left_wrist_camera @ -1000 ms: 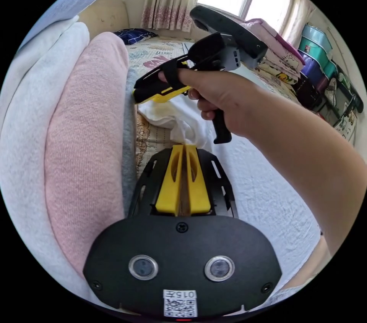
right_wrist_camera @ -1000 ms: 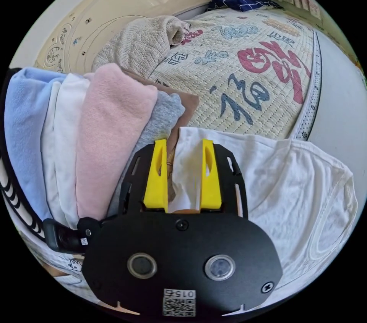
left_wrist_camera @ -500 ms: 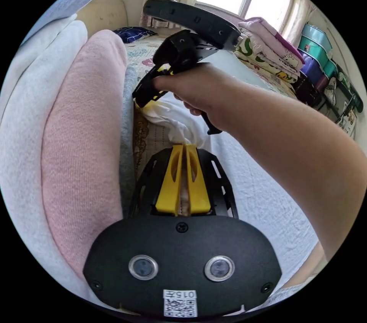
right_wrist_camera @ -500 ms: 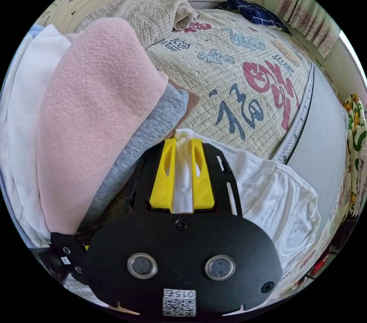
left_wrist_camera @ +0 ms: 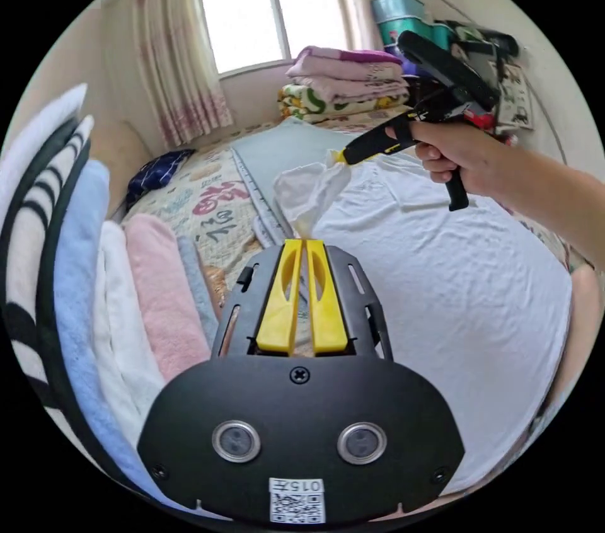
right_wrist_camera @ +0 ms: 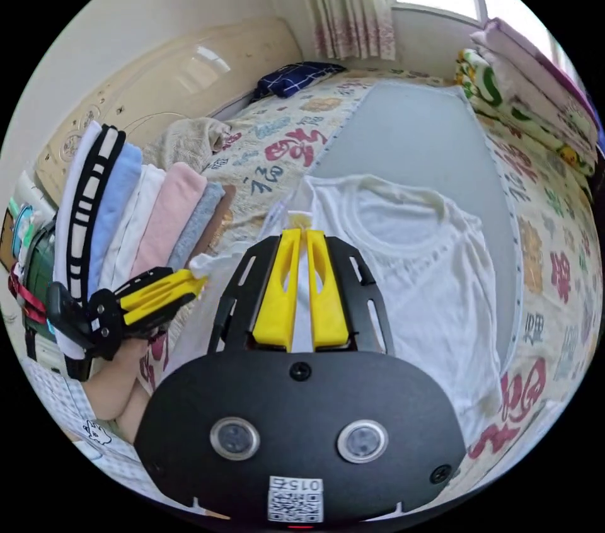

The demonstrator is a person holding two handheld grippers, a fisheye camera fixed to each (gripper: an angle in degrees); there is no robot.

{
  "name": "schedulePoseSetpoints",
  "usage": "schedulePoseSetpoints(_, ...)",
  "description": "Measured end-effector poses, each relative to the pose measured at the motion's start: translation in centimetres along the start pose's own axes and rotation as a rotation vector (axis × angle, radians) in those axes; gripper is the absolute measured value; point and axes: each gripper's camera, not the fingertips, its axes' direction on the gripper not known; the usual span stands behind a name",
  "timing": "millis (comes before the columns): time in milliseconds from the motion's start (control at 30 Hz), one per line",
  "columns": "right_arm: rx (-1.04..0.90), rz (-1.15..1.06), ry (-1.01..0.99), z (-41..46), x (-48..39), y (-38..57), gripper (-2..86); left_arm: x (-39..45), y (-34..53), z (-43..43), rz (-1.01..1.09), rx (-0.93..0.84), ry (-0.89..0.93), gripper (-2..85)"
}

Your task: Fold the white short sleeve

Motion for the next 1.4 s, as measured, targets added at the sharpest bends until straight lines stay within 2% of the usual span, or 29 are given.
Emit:
schedulePoseSetpoints(67, -0.057, 0.142, 0.011, -0.2, 4.3, 3.3, 2.5, 0.7, -0.6, 0.5, 0.054, -0.050, 0.102, 0.4)
schedulePoseSetpoints(167, -0.040, 0.221, 0.045, -1.1, 6.5, 5.1, 4.1, 0.5, -0.8, 1.0, 0.039, -0.067, 0.150, 0.7)
schedulePoseSetpoints(367, -0.023, 0.036, 0.084, -1.8, 1.5, 1.6, 6.8, -1.5, -1.0, 3.0, -0.074, -0.112, 0.238, 1.2)
schedulePoseSetpoints(467, -0.013, 0.021, 0.139, -1.4, 0.0, -1.4, 7.9, -2.4, -0.9, 4.2, -0.121, -0.143, 0.261, 1.7)
schedulePoseSetpoints(567, 0.001, 0.001, 0.033, -0.1, -0.2, -4.9, 7.9, -2.9, -0.9, 5.3, -0.138, -0.165, 0.308, 2.8)
schedulePoseSetpoints(667, -0.105, 0.040, -0.070, 3.6, -0.4, -9.8, 8.9, -2.6, -1.0, 6.1, -0.119, -0.176, 0.243, 4.8)
schedulePoseSetpoints(733, -0.133, 0.068, -0.057, 5.4, -0.9, -12.0, 9.3, -2.2, -1.1, 6.6, -0.086, -0.195, 0.199, 5.8)
schedulePoseSetpoints(1000, -0.169, 0.051, 0.011, 9.4, -5.6, -18.1, 7.5, -2.7, -1.2, 7.3, -0.071, -0.163, 0.214, 3.6)
schedulePoseSetpoints(1233, -0.182, 0.069, 0.083, 11.3, -10.9, -23.4, 1.4, -5.4, -1.2, 6.2, -0.195, -0.126, 0.146, 0.2)
schedulePoseSetpoints(1400, -0.159, 0.049, 0.053, 11.9, -16.1, -27.4, 1.9, -6.1, -1.3, 6.4, -0.209, -0.192, 0.122, 0.0)
